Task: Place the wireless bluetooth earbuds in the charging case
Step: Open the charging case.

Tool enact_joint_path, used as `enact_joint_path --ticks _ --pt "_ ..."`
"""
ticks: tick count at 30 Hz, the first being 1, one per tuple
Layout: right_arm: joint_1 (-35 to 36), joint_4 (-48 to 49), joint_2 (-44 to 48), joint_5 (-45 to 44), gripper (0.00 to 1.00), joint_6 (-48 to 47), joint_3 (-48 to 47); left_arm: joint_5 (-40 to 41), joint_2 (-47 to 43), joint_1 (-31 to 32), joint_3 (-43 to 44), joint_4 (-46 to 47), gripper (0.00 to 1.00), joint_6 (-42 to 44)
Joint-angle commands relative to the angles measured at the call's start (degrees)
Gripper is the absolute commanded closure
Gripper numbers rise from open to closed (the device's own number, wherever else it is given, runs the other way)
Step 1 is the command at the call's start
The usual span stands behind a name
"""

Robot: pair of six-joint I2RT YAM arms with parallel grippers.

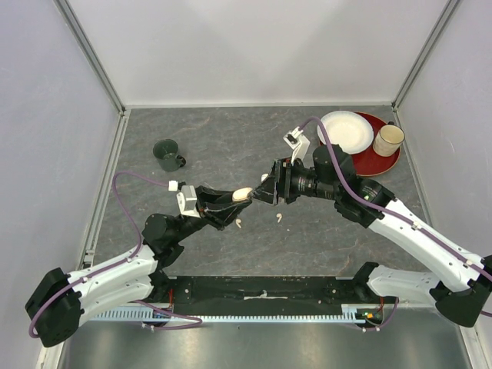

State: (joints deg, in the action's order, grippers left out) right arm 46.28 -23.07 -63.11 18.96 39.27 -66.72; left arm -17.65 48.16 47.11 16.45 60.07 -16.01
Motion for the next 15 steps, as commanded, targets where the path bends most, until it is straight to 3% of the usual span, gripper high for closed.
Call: enact_joint_path --ticks 1,15 --pt "0.4 4.3 1.5 -3.9 0.31 2.1 1.5 -3.3 -0.4 0.2 0.9 3.3 0.98 -1.6" --pt "0.3 4.6 1.1 -5.1 0.31 4.3 2.9 -5.6 -1.6 0.2 -0.1 3.5 0.98 -1.9"
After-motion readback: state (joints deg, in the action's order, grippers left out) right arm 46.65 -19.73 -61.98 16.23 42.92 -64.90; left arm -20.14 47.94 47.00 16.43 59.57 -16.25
